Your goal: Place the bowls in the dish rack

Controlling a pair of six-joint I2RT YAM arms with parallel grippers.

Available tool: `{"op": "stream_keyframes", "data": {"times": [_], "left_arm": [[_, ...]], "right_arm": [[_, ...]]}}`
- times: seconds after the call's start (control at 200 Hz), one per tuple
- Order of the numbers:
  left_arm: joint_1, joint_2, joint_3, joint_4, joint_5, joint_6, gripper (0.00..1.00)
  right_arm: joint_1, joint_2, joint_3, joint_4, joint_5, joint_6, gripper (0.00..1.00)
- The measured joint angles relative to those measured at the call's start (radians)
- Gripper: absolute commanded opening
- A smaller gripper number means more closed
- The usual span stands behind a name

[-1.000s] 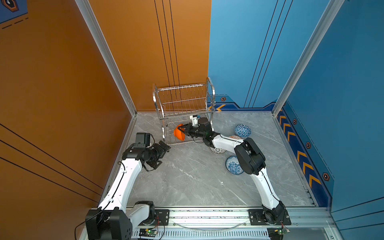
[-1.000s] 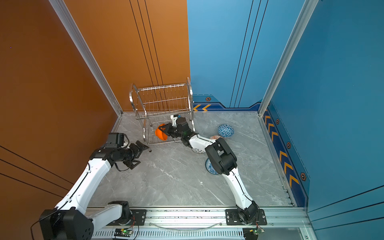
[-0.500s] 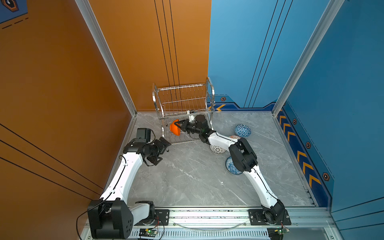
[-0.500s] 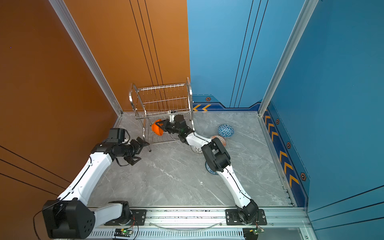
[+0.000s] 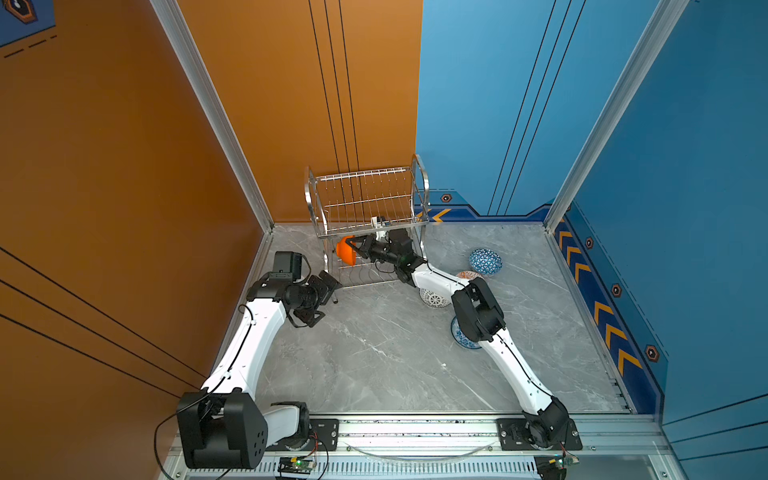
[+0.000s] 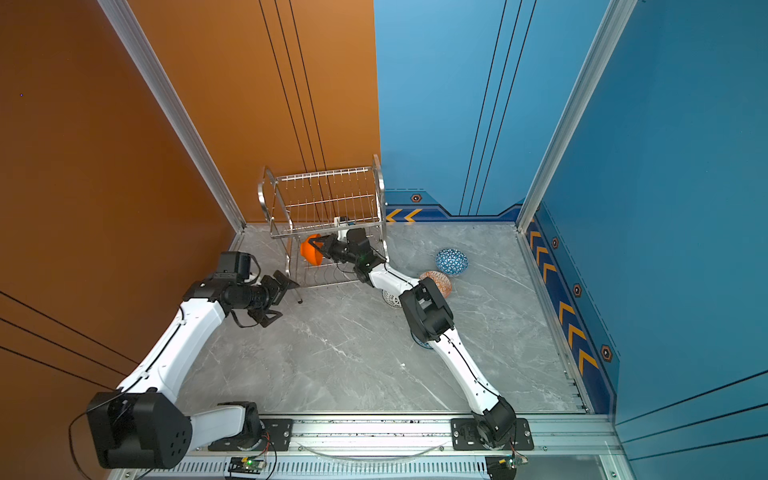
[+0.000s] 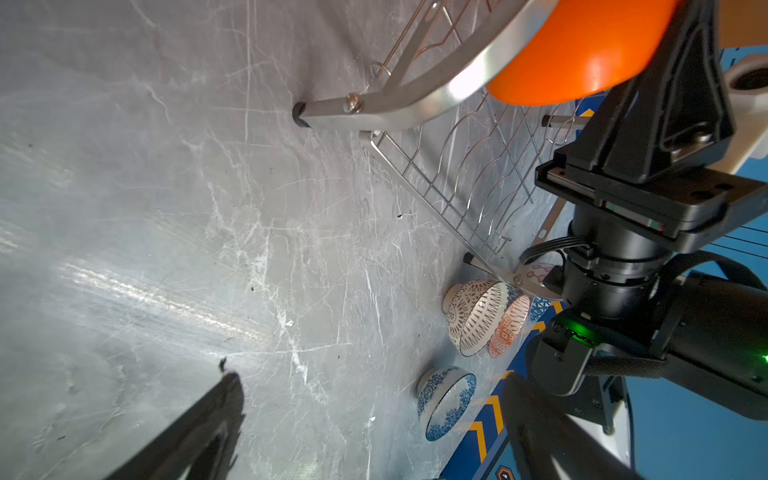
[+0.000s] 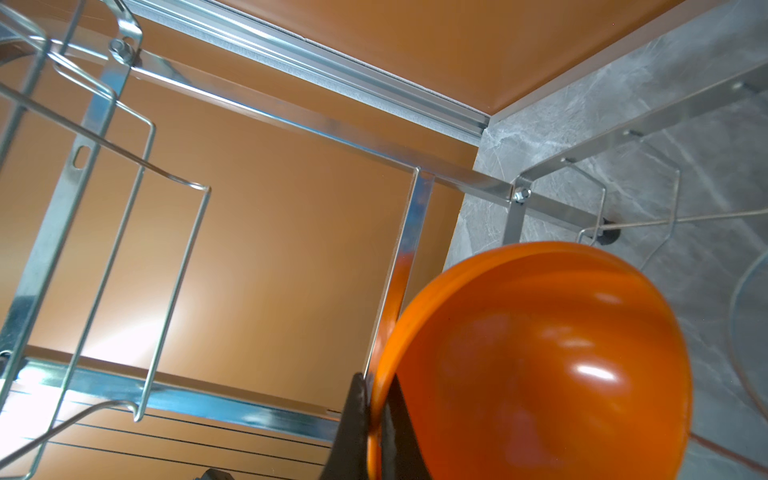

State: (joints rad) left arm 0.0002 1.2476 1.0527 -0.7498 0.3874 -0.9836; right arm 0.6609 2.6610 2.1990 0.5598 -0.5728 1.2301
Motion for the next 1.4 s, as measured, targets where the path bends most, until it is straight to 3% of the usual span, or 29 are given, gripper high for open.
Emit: {"op": "stream_keyframes", "data": {"times": [0.546,1.396], "left_arm": [[0.007,0.042,0.025,-0.003,0.000,0.000,0.98],[0.033,0.042,0.029,-0.026,0.000,0.026,0.98]], "right_arm": [[-0.005,0.118,0.182,-0.001,0.002,-0.002,0.00],[-0.012,0.222,0.332,0.002,0.027,-0.016,0.00]]}}
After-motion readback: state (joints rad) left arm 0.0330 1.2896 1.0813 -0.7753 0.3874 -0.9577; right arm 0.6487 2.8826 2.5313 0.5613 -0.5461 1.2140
